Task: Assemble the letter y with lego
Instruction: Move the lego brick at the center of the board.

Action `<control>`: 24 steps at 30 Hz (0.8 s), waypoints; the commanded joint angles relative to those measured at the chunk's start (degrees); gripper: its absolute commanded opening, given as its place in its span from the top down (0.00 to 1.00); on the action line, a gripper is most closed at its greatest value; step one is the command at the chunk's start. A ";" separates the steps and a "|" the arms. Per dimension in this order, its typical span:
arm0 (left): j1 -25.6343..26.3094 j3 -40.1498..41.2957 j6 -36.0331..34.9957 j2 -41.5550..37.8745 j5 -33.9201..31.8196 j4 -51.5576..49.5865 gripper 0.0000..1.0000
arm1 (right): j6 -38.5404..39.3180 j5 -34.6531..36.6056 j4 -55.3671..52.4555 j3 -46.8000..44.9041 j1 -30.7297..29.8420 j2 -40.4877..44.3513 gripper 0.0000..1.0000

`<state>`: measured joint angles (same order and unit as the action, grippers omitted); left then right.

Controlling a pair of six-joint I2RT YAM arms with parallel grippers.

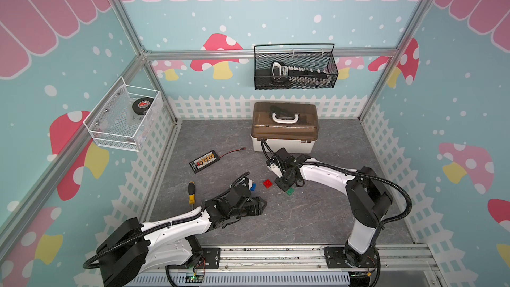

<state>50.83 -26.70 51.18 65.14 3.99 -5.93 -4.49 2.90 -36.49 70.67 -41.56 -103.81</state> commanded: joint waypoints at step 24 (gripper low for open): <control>-2.80 -1.57 3.59 -10.14 -8.90 -12.24 0.30 | -5.47 -3.18 -3.55 6.57 -0.52 1.91 0.52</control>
<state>49.10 -26.55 52.77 57.67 -0.49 -11.57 -8.03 2.07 -39.05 75.50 -41.32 -103.46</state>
